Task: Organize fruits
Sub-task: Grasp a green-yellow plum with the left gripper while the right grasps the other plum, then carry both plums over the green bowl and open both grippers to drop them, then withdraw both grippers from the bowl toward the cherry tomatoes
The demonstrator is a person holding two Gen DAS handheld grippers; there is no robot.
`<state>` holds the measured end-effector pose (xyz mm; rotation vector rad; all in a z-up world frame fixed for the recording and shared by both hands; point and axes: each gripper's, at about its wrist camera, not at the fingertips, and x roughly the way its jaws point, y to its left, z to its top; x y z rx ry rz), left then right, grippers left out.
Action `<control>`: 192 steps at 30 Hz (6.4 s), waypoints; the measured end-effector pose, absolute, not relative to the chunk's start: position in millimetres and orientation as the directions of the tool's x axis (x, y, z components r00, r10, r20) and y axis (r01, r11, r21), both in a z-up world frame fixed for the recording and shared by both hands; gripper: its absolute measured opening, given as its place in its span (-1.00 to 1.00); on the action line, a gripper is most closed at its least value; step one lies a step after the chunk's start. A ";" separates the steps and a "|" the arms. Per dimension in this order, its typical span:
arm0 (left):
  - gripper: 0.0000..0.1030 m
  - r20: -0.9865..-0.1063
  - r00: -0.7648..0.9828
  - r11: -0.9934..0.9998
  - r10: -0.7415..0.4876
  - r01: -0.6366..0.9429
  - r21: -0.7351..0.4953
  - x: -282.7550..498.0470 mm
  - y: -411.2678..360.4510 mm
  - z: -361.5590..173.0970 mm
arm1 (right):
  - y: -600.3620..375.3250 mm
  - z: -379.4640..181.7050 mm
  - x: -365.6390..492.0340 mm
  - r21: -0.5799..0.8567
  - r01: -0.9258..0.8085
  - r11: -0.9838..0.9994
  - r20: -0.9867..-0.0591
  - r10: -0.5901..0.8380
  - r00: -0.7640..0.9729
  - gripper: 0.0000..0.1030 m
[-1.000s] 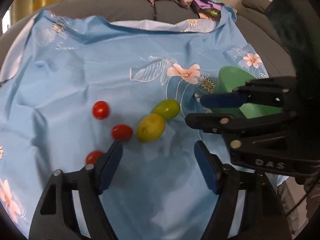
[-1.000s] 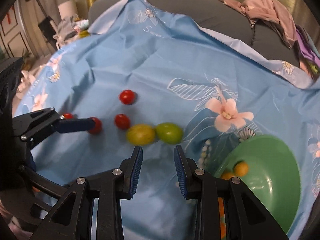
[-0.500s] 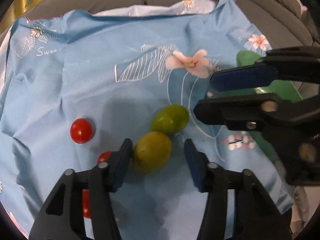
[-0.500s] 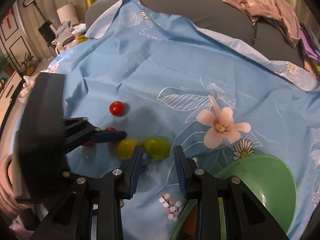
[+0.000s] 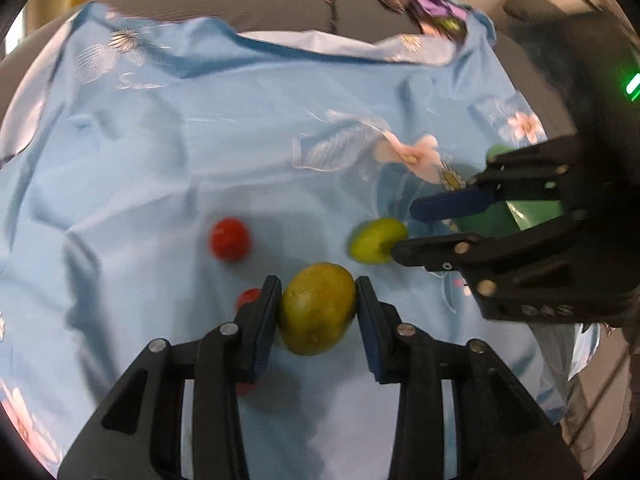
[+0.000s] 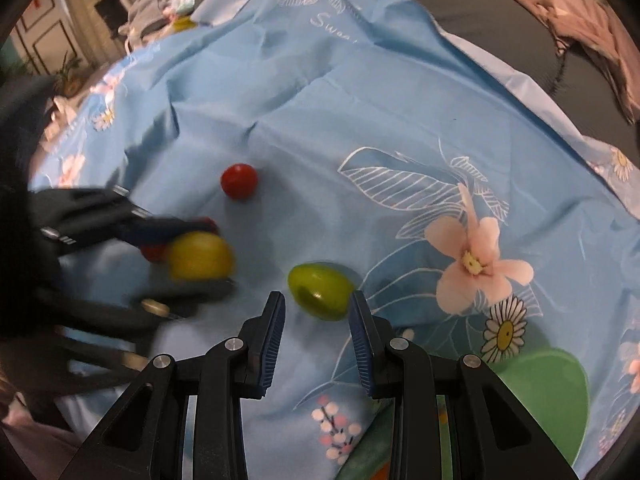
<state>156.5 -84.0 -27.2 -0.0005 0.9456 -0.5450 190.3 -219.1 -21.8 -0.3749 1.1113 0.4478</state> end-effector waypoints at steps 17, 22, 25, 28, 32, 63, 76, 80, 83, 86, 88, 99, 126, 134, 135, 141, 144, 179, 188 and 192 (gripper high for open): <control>-0.27 -0.745 0.488 0.885 -0.455 0.340 -0.317 157.0 -36.6 -24.2 | -191.5 -51.7 226.0 -0.159 -0.542 0.826 -0.943 0.035 0.330 -0.15; -0.27 -0.742 0.490 0.884 -0.458 0.340 -0.321 155.8 -32.6 -23.3 | -183.1 -50.8 230.2 -0.173 -0.560 0.810 -0.945 0.025 0.328 -0.32; -0.27 -0.741 0.490 0.883 -0.459 0.340 -0.322 154.9 -32.6 -23.1 | -180.8 -51.2 224.5 -0.193 -0.556 0.808 -0.939 0.013 0.344 -0.34; -0.27 -0.743 0.489 0.884 -0.457 0.342 -0.319 151.1 -34.4 -20.7 | -181.2 -45.1 215.8 -0.174 -0.534 0.827 -0.932 0.037 0.361 -0.34; -0.27 -0.740 0.504 0.889 -0.445 0.347 -0.298 140.0 -35.9 -12.4 | -189.3 -21.1 194.6 -0.118 -0.520 0.846 -0.910 0.117 0.397 -0.34; -0.27 -0.722 0.608 0.927 -0.330 0.351 -0.129 28.5 -70.6 45.3 | -253.7 40.8 27.0 0.261 -0.409 0.874 -0.634 0.475 0.610 -0.34; -0.27 -0.714 0.610 0.904 -0.343 0.421 -0.075 26.6 -115.6 60.4 | -301.2 52.1 9.6 0.297 -0.344 0.890 -0.567 0.455 0.687 -0.34; -0.27 -0.709 0.606 0.888 -0.360 0.455 -0.062 30.7 -135.3 65.3 | -318.5 52.8 8.7 0.307 -0.314 0.898 -0.556 0.437 0.707 -0.34; -0.27 -0.708 0.599 0.874 -0.373 0.483 -0.052 34.3 -152.9 67.6 | -330.9 52.8 8.0 0.316 -0.292 0.903 -0.548 0.425 0.720 -0.34; -0.27 -0.709 0.588 0.856 -0.390 0.514 -0.045 37.4 -170.2 68.6 | -346.4 50.5 7.1 0.328 -0.263 0.907 -0.542 0.409 0.734 -0.34; -0.27 -0.710 0.581 0.844 -0.398 0.535 -0.036 39.8 -183.0 68.7 | -356.1 47.8 7.7 0.335 -0.246 0.909 -0.541 0.399 0.740 -0.33; -0.27 -0.735 0.530 0.787 -0.422 0.616 -0.008 56.5 -238.4 59.1 | -391.1 30.9 10.5 0.372 -0.178 0.911 -0.543 0.369 0.754 -0.33; 0.19 -0.799 0.482 0.761 -0.360 0.647 0.048 71.5 -273.1 19.6 | -413.1 2.7 17.2 0.374 -0.069 0.925 -0.617 0.304 0.725 -0.33; 0.57 -0.785 0.507 0.825 -0.356 0.564 -0.009 66.9 -232.4 27.2 | -408.3 12.9 10.7 0.368 -0.057 0.928 -0.602 0.284 0.746 -0.26; 0.60 -0.783 0.513 0.837 -0.352 0.546 -0.019 65.1 -222.8 28.1 | -408.1 14.0 9.1 0.369 -0.057 0.928 -0.599 0.284 0.749 -0.25; 0.72 -0.787 0.541 0.910 -0.298 0.409 -0.064 46.1 -149.0 23.3 | -404.4 16.1 -9.0 0.415 -0.070 0.907 -0.571 0.320 0.756 -0.23; 0.72 -0.797 0.549 0.941 -0.254 0.331 -0.071 34.0 -109.5 19.4 | -394.1 14.0 -16.8 0.428 -0.094 0.899 -0.566 0.347 0.748 -0.23; 0.72 -0.763 0.589 0.962 -0.268 0.202 -0.182 -31.9 31.0 -3.5 | -216.1 -17.5 10.4 0.358 -0.367 0.859 -0.707 0.506 0.494 -0.23; 0.72 -0.761 0.583 0.956 -0.285 0.227 -0.185 -10.4 28.7 -7.1 | -194.5 -24.0 40.7 0.334 -0.389 0.858 -0.726 0.498 0.474 -0.23; 0.72 -0.768 0.576 0.958 -0.282 0.217 -0.189 -2.0 30.7 -10.3 | -181.0 -25.4 56.4 0.318 -0.405 0.857 -0.732 0.493 0.469 -0.23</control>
